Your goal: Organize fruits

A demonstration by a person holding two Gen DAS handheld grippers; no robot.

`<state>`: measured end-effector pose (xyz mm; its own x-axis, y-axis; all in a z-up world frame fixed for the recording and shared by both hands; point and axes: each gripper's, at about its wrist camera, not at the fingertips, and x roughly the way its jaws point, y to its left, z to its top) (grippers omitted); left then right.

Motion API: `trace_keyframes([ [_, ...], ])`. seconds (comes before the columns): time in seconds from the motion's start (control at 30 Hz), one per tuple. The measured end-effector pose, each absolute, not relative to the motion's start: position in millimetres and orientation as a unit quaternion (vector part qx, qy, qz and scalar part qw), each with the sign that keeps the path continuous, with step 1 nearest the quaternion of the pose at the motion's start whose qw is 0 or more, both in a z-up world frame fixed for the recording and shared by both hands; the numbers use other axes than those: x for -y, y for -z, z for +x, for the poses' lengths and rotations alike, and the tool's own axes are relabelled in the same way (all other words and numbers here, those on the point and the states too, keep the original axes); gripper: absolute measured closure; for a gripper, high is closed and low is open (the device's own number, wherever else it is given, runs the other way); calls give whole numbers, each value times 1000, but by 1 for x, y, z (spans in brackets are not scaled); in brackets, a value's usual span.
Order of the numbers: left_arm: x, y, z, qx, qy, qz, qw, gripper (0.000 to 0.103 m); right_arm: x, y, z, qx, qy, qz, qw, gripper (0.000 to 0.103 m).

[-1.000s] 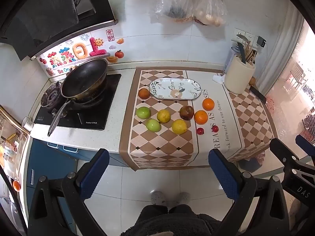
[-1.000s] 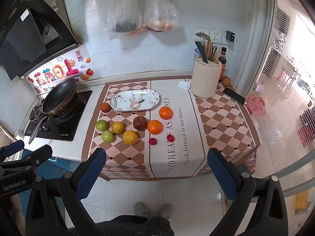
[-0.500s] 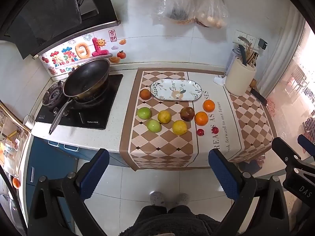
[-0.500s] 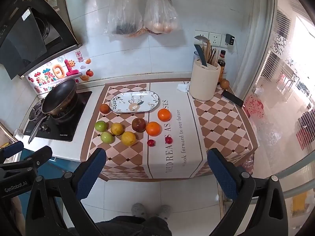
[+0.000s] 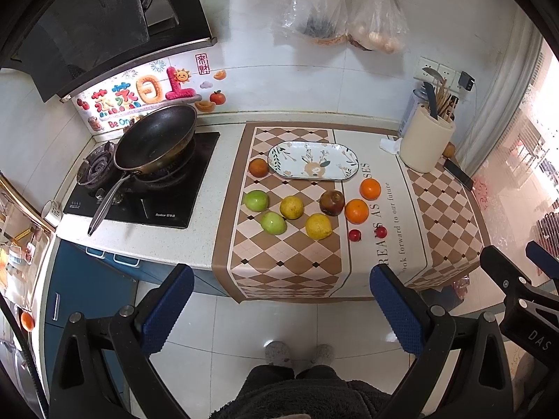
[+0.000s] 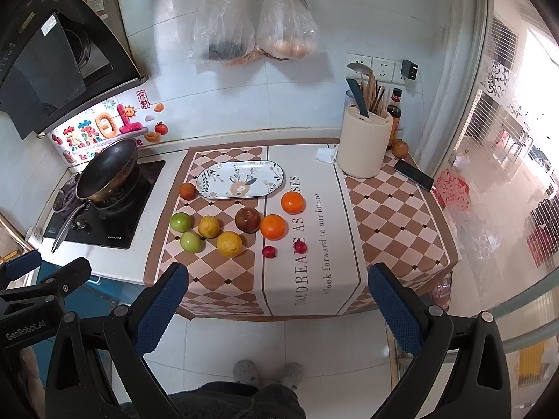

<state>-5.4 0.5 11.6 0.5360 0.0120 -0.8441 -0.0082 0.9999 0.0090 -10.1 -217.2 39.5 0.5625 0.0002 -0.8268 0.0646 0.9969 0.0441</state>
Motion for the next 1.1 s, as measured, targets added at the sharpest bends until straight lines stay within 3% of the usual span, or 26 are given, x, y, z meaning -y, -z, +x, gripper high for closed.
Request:
trace_keyframes([
  [1.1, 1, -18, -2, -480, -5, 0, 877, 0, 211, -41, -11, -465, 10, 39, 885, 0],
])
